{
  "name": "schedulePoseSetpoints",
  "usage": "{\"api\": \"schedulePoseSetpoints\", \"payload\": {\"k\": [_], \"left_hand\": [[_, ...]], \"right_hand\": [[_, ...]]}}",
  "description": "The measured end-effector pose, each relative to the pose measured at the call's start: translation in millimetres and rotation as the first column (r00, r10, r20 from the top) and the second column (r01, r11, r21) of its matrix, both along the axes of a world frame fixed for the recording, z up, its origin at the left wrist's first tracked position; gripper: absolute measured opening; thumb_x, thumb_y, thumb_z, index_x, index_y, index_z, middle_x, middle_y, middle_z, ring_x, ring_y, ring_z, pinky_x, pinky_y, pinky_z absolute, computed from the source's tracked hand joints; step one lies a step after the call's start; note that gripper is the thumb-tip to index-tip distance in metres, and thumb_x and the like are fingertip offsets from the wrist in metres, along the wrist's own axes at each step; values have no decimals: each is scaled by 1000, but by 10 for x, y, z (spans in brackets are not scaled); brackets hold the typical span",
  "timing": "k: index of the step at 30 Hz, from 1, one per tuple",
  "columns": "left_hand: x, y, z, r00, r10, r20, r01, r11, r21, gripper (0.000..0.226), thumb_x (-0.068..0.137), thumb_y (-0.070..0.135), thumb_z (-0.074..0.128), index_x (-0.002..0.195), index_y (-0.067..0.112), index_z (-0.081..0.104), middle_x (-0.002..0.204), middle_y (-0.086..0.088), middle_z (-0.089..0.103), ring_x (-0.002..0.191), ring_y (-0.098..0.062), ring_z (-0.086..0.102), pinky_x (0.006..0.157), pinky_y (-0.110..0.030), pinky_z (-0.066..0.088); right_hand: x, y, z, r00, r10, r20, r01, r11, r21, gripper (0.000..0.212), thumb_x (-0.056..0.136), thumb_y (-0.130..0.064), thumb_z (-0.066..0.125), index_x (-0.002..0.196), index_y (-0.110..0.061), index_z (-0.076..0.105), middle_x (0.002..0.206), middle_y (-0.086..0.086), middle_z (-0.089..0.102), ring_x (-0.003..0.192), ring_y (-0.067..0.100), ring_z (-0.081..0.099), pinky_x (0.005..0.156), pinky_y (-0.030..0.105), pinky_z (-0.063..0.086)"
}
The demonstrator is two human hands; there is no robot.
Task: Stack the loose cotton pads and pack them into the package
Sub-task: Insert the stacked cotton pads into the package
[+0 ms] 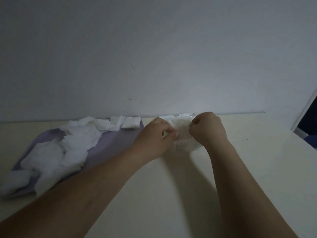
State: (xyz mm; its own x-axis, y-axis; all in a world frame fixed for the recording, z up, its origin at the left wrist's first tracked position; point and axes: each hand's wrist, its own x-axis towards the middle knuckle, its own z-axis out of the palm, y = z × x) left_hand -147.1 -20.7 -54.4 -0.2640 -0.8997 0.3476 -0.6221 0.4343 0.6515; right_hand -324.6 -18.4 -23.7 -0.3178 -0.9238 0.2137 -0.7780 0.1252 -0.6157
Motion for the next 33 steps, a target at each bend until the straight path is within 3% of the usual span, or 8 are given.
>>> {"api": "schedulePoseSetpoints", "payload": {"k": [3,8,12,15,18,23,28,33], "left_hand": [[56,72,-14,999,-33,42,34,999,-32,18,98,34,62,106,23,74,118,11,60,99,-11,63,94,-39,53],[353,277,64,998,30,60,-24,996,-91,25,97,27,64,120,18,70,127,9,58,106,-11,63,99,-30,49],[864,478,134,947,170,272,-150,984,-94,47,85,43,56,123,19,67,134,-1,59,122,-22,59,107,-31,45],[1411,610,157,874,329,357,-313,944,-103,68,73,56,49,128,21,67,146,-9,52,135,-33,50,110,-42,42],[1986,785,130,679,493,544,-550,833,-69,72,84,60,62,149,37,41,171,-5,12,156,-32,10,123,-53,19],[2567,892,-77,684,497,534,-685,689,237,100,73,91,45,157,51,8,172,2,-10,157,-36,-7,123,-62,7],[2457,854,-145,691,447,568,-643,739,200,92,80,87,32,158,44,10,172,-7,1,157,-36,6,124,-57,11],[2119,697,-133,760,366,537,-555,796,243,79,92,76,35,158,39,13,171,-7,-1,158,-33,3,124,-56,10]], "right_hand": [[13,54,93,999,6,-54,-4,999,36,17,75,-4,49,61,-12,43,59,5,44,52,25,40,49,23,28],[336,141,84,982,18,-187,-70,959,-275,19,92,-11,53,91,-7,72,109,8,64,102,31,58,69,33,46],[960,377,-107,910,354,-216,-415,791,-449,27,91,-19,61,113,-12,75,135,9,65,123,31,60,94,42,55],[1349,583,-337,711,676,-195,-703,671,-236,40,96,-31,60,132,-18,68,150,7,57,138,23,53,115,33,41],[1509,671,-475,543,803,-246,-821,569,48,55,102,-45,55,153,-25,48,167,-3,35,154,11,29,119,18,19],[1617,670,-430,601,748,-281,-750,650,126,42,107,-45,44,130,-16,64,143,1,61,141,16,45,112,19,25],[1637,596,-488,652,703,-284,-709,698,102,39,105,-49,38,87,-22,59,97,-3,64,102,19,59,90,40,49],[1525,552,-520,727,645,-236,-646,759,81,53,97,-61,36,80,-17,61,84,-1,65,81,21,60,78,41,51]]}}
